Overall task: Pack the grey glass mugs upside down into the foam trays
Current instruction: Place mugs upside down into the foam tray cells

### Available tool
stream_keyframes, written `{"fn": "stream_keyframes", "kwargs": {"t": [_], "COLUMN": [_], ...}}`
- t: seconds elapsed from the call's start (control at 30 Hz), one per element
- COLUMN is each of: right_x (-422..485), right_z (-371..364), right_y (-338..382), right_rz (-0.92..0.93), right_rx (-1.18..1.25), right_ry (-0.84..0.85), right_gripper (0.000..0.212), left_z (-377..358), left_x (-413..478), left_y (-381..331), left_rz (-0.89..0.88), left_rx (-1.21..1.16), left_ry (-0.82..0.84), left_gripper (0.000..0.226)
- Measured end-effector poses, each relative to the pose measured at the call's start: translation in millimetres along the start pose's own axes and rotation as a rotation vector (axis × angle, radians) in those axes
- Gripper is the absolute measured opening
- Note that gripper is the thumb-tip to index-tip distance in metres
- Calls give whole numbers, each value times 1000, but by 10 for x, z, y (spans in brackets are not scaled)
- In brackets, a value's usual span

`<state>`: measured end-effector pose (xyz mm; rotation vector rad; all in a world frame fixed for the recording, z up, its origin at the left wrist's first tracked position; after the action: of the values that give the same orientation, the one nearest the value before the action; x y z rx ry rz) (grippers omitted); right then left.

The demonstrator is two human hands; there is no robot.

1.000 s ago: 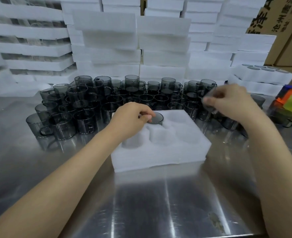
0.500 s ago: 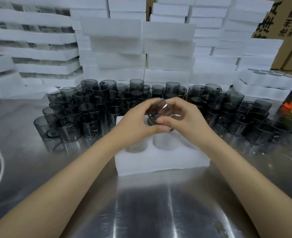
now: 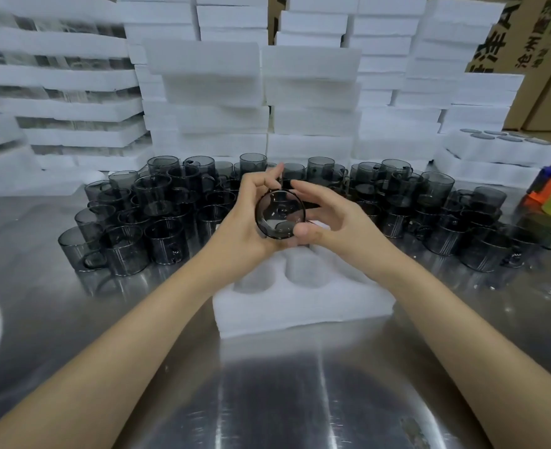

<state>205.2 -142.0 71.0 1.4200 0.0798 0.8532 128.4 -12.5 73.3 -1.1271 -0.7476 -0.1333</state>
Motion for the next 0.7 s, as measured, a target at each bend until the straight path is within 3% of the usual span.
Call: {"fn": "stream_keyframes", "kwargs": {"t": [0.1,0.27,0.4,0.57,0.7], "right_x": [-24,-24,-55,-16,20], "right_z": [-18,94,86,92,141], "right_y": [44,162,208,115,42], "right_rz": [69,320,444,250,111], "right_rx": [31,-165,-329,-156,-53], "right_ry": [-21,-208,-222,-190,-209], "right_gripper": [58,69,73,74,58], "left_z": [-33,-55,-20,34,26], "left_x": [-7,16,18,13,14], "left_y": [-10,99,145,123,116], "left_rz": [-26,84,99,83,93], "left_rx": [29,25,68,34,62], "left_ry": [34,48,-3,-72,-74], "left_gripper": [61,92,74,47,38]}}
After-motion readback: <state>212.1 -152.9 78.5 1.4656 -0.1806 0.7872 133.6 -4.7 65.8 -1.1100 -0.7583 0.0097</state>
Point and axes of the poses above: each hand's wrist, its own x-axis towards the middle knuckle, its own z-axis out of the back of the hand, y = z × x, the point moved 5 cm from there along x, towards the middle knuckle, and after that the axes turned 13 degrees about -y, right-handed, at the moved point
